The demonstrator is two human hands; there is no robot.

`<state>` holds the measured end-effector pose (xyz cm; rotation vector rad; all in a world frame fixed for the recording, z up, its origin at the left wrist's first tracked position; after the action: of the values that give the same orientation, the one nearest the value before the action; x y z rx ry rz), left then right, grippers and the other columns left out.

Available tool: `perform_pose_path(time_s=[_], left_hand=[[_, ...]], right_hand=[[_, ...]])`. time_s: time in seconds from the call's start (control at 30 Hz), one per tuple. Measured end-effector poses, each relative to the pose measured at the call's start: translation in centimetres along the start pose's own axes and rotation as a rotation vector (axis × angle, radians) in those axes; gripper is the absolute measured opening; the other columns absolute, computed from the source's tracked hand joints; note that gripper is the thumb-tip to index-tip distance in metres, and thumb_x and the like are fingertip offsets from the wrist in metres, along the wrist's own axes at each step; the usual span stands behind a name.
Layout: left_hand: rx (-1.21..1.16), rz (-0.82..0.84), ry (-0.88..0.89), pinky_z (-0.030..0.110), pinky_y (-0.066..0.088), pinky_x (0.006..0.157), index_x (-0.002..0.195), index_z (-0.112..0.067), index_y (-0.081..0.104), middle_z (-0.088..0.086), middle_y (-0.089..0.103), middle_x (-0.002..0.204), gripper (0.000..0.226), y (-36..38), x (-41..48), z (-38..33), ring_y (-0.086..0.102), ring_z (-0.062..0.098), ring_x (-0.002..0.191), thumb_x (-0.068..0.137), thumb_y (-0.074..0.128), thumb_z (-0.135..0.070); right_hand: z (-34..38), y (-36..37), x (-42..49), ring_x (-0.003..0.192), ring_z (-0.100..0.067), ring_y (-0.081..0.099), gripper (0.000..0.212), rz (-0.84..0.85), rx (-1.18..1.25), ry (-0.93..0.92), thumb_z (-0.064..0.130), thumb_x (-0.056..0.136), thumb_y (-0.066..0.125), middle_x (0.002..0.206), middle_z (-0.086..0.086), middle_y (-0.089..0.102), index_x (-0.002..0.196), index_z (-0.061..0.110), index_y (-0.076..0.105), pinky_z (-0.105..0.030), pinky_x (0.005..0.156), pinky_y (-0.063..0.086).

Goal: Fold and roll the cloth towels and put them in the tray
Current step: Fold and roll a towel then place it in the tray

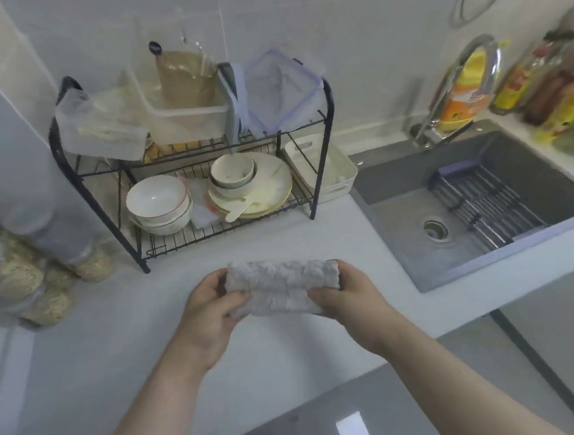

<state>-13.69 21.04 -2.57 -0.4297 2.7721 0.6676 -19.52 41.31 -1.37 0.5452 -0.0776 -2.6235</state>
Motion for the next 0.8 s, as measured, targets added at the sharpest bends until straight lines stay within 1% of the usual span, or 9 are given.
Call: perform_pose_path(time_s=[0.1,0.2,0.23,0.3,0.37,0.43,0.57,0.7,0.8], left_hand=[[-0.024,0.202,0.043,0.026,0.057,0.063,0.103,-0.002,0.062,0.010,0.073,0.092,0.049,6.3,0.4,-3.6,0.070,0.019,0.081,0.057,0.076,0.002],[-0.039,0.350,0.040,0.025,0.057,0.061,0.104,-0.004,0.061,0.009,0.073,0.089,0.049,14.0,1.4,-5.1,0.071,0.017,0.077,0.057,0.076,0.002],[-0.059,0.403,0.030,0.026,0.057,0.061,0.104,-0.004,0.062,0.010,0.072,0.091,0.053,17.2,1.6,-5.3,0.071,0.018,0.078,0.054,0.079,0.000],[-0.132,0.490,0.006,0.025,0.057,0.062,0.099,-0.007,0.069,0.011,0.072,0.093,0.046,23.6,1.7,-4.9,0.071,0.017,0.078,0.055,0.082,-0.008],[-0.216,0.609,-0.051,0.027,0.057,0.066,0.094,-0.014,0.076,0.009,0.073,0.097,0.038,30.6,1.0,-3.6,0.071,0.017,0.083,0.061,0.083,-0.031],[-0.239,0.732,-0.139,0.031,0.058,0.072,0.097,-0.019,0.077,0.009,0.072,0.107,0.057,37.8,-0.5,-1.5,0.070,0.020,0.092,0.049,0.090,-0.045],[-0.227,0.847,-0.287,0.042,0.058,0.077,0.106,-0.007,0.071,0.025,0.065,0.117,0.074,50.2,-3.3,3.1,0.068,0.033,0.098,0.038,0.095,-0.025],[-0.207,0.920,-0.290,0.039,0.059,0.066,0.104,-0.005,0.066,0.020,0.072,0.100,0.087,59.7,-5.0,7.2,0.071,0.030,0.087,0.025,0.099,-0.023],[-0.199,0.953,-0.292,0.036,0.059,0.062,0.097,-0.009,0.068,0.015,0.073,0.095,0.087,65.2,-5.8,10.2,0.072,0.025,0.082,0.018,0.099,-0.023]], right_hand=[[6.2,-3.6,-4.3,0.096,-0.027,0.069,0.036,-0.100,-0.012,-0.173,0.004,0.074,0.063,0.106,-0.014,0.070,0.110,0.004,0.060,-0.037,0.080,0.057],[10.8,-8.5,-9.1,0.089,-0.021,0.069,0.039,-0.226,-0.025,-0.296,0.003,0.073,0.066,0.100,-0.012,0.070,0.111,0.003,0.060,-0.028,0.071,0.056],[11.9,-10.4,-10.6,0.089,-0.021,0.068,0.039,-0.268,-0.031,-0.330,0.003,0.072,0.067,0.100,-0.011,0.070,0.111,0.005,0.060,-0.029,0.072,0.056],[13.4,-14.1,-13.5,0.095,-0.026,0.068,0.041,-0.373,-0.016,-0.396,0.004,0.072,0.068,0.105,-0.012,0.070,0.112,0.007,0.061,-0.037,0.078,0.057],[14.2,-17.9,-16.0,0.100,-0.031,0.067,0.042,-0.533,0.050,-0.476,0.005,0.071,0.068,0.108,-0.014,0.070,0.113,0.007,0.061,-0.042,0.081,0.057],[14.8,-22.0,-18.5,0.100,-0.033,0.067,0.041,-0.728,0.136,-0.556,0.004,0.069,0.067,0.105,-0.015,0.071,0.109,0.007,0.062,-0.043,0.081,0.058],[15.1,-30.1,-23.7,0.092,-0.029,0.068,0.035,-0.919,0.202,-0.645,0.005,0.068,0.067,0.099,-0.014,0.071,0.102,0.012,0.063,-0.047,0.084,0.054],[14.0,-37.8,-29.7,0.075,-0.019,0.062,0.039,-1.034,0.193,-0.623,0.006,0.062,0.070,0.086,-0.011,0.068,0.099,0.005,0.058,-0.033,0.064,0.051],[12.9,-42.9,-34.0,0.077,-0.019,0.065,0.038,-1.113,0.135,-0.586,0.004,0.060,0.070,0.087,-0.012,0.071,0.097,0.003,0.060,-0.026,0.065,0.052]])
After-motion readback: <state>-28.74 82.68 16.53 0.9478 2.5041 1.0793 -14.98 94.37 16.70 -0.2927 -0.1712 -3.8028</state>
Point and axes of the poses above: each hand's wrist, its own x-axis towards the middle knuckle, its own y-axis out of the palm, z = x × y, the point moved 1 cm from there along x, towards the middle knuckle
